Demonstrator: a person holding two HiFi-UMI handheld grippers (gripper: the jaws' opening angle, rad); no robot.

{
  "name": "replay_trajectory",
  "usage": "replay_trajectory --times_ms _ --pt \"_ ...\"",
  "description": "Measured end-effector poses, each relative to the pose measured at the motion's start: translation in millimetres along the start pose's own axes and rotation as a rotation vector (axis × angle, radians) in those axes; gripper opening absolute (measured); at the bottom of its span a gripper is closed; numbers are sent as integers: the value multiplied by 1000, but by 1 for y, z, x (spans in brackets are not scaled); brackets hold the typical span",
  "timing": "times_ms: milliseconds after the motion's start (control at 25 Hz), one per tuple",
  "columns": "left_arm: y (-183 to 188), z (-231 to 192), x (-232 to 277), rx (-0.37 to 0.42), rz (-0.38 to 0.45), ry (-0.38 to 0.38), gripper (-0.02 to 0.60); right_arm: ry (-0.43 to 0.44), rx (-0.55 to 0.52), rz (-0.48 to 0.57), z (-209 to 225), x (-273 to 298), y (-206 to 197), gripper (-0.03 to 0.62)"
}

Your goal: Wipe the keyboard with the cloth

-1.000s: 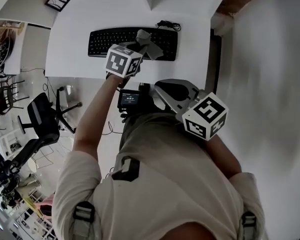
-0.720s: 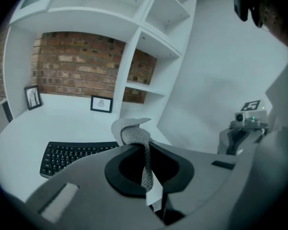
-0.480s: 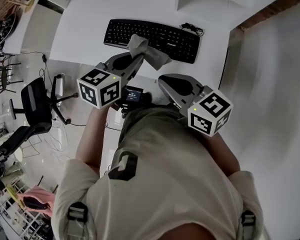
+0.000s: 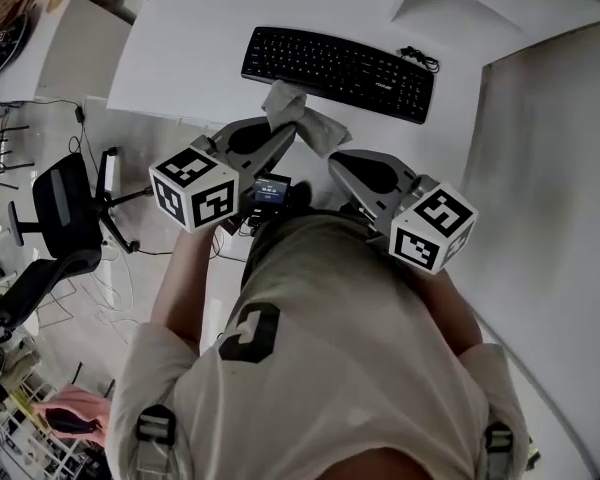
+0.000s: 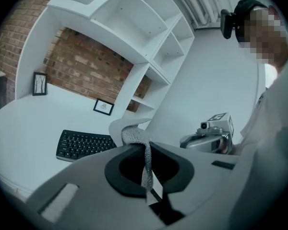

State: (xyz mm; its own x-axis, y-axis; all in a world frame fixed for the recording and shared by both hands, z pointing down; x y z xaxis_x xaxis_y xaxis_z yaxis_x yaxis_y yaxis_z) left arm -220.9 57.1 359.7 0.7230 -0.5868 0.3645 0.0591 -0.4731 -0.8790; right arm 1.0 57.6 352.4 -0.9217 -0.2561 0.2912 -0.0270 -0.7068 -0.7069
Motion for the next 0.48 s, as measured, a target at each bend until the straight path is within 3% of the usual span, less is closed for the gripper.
replay_trajectory --times_ms 160,360,480 --pt "-3 1 -24 24 21 -106 9 -30 14 1 -20 14 -14 6" --pt "-19 -7 -36 -55 50 -223 9 -118 69 39 -37 7 -33 6" --pt "-24 -4 -35 -49 48 -283 9 -176 105 63 -44 -3 -44 6"
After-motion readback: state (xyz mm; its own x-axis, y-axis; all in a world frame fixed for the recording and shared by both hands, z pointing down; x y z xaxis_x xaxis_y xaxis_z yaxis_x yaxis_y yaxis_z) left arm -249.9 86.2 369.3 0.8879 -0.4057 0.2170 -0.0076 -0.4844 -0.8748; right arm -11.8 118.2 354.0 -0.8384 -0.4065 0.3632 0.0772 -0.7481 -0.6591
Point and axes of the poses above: the fingertips, and each gripper's own axes: x forward along the fingers, z to its right, y out of its top, the point moved 10 cm from there along -x, backward along the fingers, and after that the axes turned 11 degrees about x, right-handed, at the moved point
